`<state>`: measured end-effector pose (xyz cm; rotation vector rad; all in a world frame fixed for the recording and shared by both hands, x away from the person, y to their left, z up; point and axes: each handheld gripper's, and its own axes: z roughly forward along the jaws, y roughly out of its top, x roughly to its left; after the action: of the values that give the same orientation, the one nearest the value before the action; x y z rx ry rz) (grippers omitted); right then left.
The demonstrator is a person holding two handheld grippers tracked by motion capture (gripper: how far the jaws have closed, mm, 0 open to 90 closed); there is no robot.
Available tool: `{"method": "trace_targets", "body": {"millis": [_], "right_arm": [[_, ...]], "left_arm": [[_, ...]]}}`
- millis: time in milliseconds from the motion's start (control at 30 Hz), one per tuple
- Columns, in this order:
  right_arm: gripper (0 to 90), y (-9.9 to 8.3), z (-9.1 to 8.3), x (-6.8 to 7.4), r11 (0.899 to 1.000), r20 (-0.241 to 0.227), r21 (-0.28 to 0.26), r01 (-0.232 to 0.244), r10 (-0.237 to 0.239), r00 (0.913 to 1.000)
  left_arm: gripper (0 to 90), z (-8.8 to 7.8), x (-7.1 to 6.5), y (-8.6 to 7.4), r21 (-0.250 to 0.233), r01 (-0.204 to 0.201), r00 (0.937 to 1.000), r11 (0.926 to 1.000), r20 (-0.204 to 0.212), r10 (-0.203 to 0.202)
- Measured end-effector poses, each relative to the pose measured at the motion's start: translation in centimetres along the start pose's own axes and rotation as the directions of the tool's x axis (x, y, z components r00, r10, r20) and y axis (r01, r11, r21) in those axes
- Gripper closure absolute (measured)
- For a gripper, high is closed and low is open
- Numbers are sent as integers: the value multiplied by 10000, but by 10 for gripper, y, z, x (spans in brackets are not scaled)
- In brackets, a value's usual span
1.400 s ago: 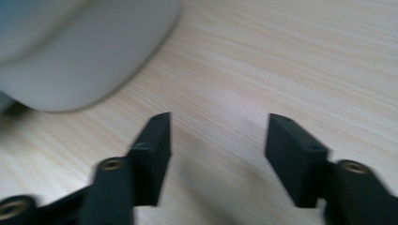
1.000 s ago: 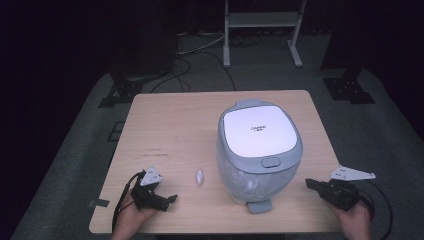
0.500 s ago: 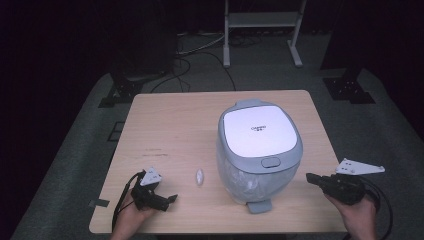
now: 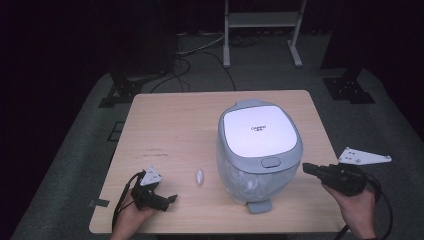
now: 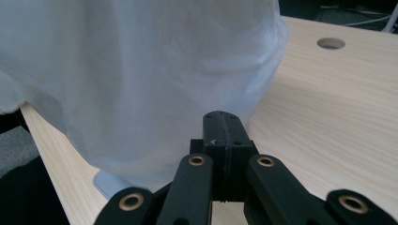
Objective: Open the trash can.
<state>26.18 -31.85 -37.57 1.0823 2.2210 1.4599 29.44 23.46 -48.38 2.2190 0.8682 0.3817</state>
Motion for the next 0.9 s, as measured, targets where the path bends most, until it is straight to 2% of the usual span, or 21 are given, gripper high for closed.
{"method": "trace_targets", "body": {"millis": [500, 900], "right_arm": [[900, 33, -20, 12, 9960, -149, -814, 370, -383, 9992], [900, 57, -38, 22, 9907, -497, -1148, 730, -791, 9956]], "left_arm": [[0, 0, 0, 0, -1, -2, 10000, 10000, 1, 2], [0, 0, 0, 0, -24, 7, 10000, 10000, -1, -7]]}}
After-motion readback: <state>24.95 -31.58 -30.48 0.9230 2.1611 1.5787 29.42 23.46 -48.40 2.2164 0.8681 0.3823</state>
